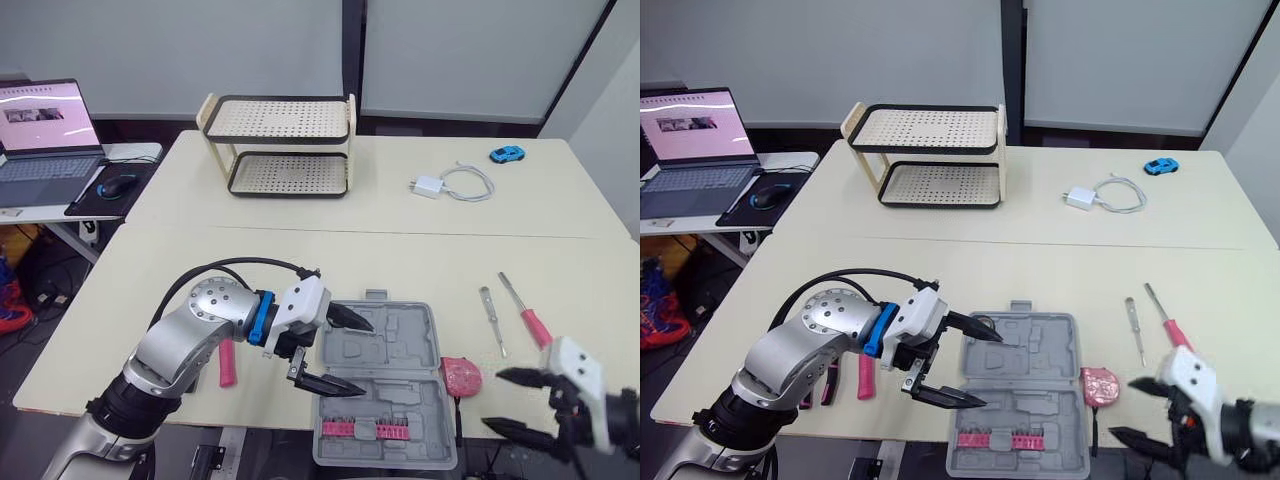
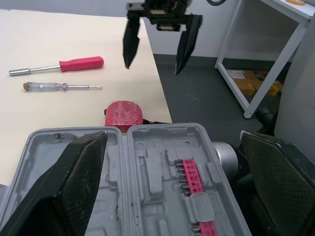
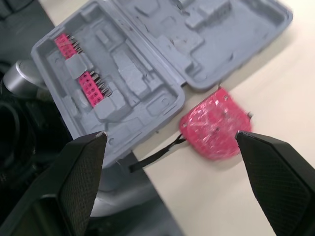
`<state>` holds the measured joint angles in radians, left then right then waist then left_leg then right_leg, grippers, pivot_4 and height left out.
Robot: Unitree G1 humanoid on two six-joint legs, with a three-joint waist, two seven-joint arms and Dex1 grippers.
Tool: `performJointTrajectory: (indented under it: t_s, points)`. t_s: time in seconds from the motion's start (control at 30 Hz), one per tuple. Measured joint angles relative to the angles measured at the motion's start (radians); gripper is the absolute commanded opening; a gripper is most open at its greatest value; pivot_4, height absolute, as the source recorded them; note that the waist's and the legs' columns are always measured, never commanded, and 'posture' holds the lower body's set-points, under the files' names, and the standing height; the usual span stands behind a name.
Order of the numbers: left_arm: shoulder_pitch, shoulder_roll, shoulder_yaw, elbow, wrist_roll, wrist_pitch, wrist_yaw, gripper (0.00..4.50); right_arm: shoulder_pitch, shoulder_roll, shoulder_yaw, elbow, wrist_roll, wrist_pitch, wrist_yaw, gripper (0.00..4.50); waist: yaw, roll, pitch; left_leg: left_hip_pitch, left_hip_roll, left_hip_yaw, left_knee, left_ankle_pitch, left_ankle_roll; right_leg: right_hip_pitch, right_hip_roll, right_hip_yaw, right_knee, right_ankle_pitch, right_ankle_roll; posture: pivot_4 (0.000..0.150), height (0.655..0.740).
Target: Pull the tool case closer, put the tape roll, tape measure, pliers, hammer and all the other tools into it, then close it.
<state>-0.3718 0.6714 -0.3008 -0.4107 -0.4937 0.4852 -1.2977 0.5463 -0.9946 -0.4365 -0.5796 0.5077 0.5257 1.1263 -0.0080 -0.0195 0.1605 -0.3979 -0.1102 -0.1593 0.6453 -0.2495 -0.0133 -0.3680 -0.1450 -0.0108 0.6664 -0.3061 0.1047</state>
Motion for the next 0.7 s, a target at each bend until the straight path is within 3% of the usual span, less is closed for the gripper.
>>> performJointTrajectory:
  t_s: [0.2,0.33,0.7]
  points:
    - [0.012,-0.036,-0.016,0.024,0.044,-0.1,0.001,4.5,-0.193,0.003,0.161,0.375,-0.182,-0.541,0.207,4.47,0.001,0.0,0.0,0.001,0.0,0.0,0.0,0.0,-0.001,0.004,0.0,0.0,-0.005,0.001,-0.001,0.15,0.74]
    - [0.024,-0.051,-0.023,0.029,0.073,-0.15,0.009,4.5,-0.294,0.042,0.256,0.569,-0.243,-0.759,0.258,4.47,0.0,0.0,0.0,0.002,0.0,0.0,0.0,0.001,-0.002,0.005,0.0,0.0,-0.005,0.002,-0.001,0.15,0.74]
    - [0.055,-0.053,-0.033,0.022,0.081,-0.166,0.021,4.5,-0.42,0.11,0.413,0.788,-0.331,-0.902,0.228,4.47,0.002,0.001,0.0,0.002,0.0,0.0,0.0,0.002,-0.004,0.005,0.0,0.0,-0.004,0.002,-0.001,0.15,0.74]
